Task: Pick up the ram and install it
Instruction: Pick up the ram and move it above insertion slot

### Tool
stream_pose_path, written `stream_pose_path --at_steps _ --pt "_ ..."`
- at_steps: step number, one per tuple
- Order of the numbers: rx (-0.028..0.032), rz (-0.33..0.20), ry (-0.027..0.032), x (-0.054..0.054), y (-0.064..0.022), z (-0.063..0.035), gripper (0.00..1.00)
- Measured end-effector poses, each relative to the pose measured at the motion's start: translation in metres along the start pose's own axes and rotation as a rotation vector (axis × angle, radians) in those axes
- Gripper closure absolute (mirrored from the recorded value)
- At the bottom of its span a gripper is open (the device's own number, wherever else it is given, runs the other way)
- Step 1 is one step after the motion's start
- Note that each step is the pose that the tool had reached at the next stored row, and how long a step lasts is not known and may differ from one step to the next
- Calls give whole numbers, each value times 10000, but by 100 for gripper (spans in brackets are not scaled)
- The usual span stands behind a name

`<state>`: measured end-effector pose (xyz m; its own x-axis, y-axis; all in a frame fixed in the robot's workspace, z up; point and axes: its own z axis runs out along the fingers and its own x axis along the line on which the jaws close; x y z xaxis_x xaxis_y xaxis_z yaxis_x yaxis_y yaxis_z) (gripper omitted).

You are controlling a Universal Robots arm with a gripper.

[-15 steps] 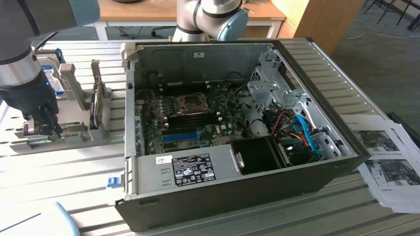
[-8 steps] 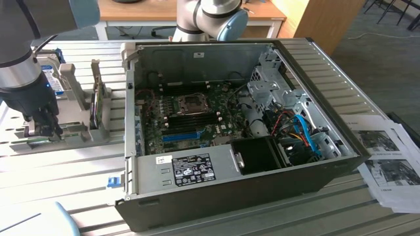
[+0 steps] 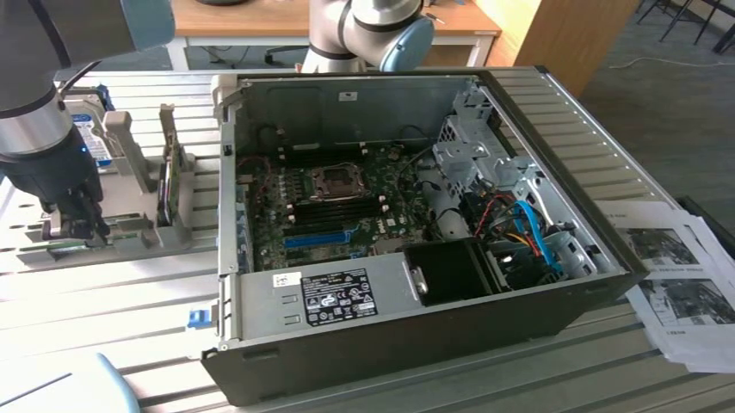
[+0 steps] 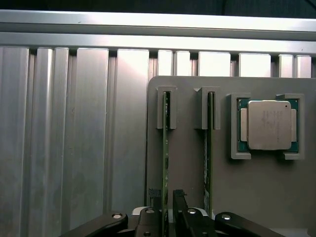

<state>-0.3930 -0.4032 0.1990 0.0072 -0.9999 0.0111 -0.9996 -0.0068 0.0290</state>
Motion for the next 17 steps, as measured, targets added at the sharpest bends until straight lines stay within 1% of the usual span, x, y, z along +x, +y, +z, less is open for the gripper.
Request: stream_pose_path --at_steps 5,6,7,8,9,17 --pt "1 0 -1 -1 0 1 77" --pt "1 0 -1 -1 0 1 78" --pt "0 0 1 -1 0 0 85" --pt "1 0 2 -1 0 0 85" --pt "-1 0 1 -1 0 0 89" --pt "0 0 0 -1 0 0 89"
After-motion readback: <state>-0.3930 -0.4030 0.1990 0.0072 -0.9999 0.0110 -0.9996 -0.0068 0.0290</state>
